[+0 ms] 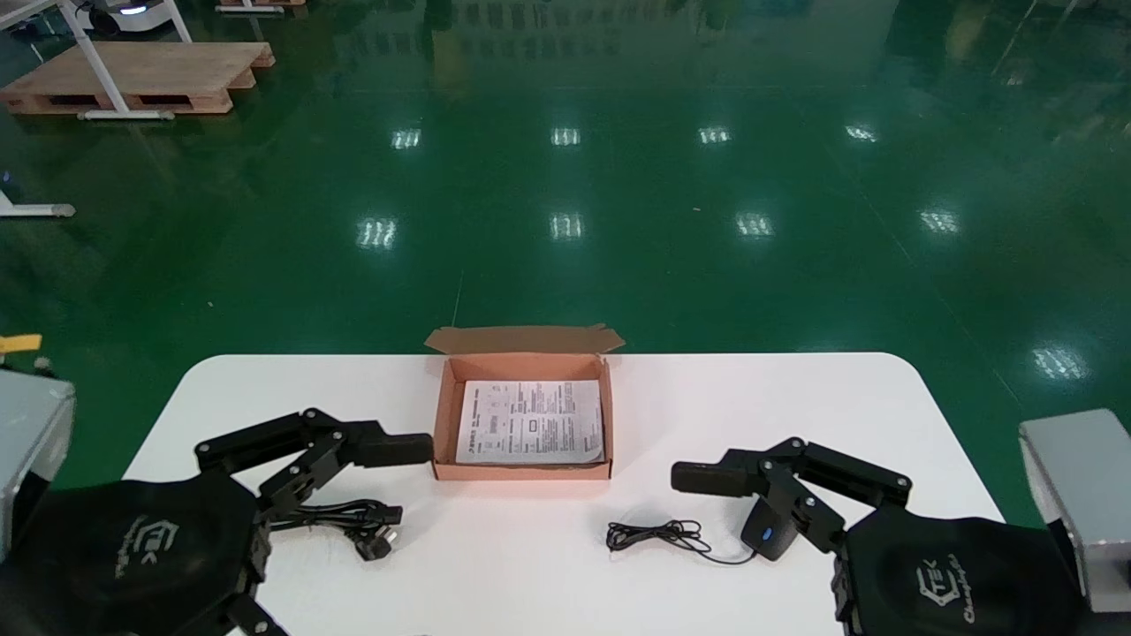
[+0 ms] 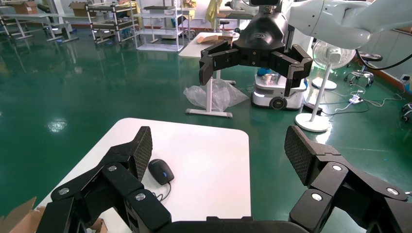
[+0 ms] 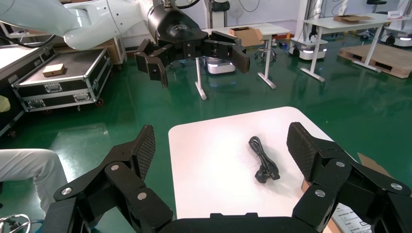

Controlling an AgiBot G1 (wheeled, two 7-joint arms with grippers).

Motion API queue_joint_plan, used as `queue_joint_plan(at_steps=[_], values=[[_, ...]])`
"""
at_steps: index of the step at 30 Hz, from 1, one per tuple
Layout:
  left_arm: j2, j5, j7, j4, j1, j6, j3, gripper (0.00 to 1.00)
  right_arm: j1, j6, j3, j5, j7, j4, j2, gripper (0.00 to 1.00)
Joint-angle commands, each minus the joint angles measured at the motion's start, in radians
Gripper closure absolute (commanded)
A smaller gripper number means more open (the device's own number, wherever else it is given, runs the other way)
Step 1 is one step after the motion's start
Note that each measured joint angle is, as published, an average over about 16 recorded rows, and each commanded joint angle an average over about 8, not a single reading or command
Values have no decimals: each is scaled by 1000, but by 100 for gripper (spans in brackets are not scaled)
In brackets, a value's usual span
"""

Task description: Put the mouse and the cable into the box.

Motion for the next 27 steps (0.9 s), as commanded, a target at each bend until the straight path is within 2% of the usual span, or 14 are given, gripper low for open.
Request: queue_joint_plan(at_steps=[1,5,10,14,17,21,27], values=[[4,-16,-1,4,4,-2,-5,0,0,-3,4,8,1,0,2,0],[-24,103,7,-24,-30,12,31,0,4,12,-24,-59,-5,11,-7,0],[-43,411,10,-57,-155,23,128,0,48,68,-98,-246,18,35,-40,0],[10,687,28,-46,-256,-36,205,0,112,148,-168,-449,61,39,-91,0],[53,823,34,-33,-298,-97,244,0,149,213,-216,-580,93,35,-132,0],[84,893,24,-21,-318,-150,267,0,175,274,-261,-691,116,33,-171,0],[88,905,24,-19,-318,-152,267,0,177,278,-263,-706,114,32,-172,0]])
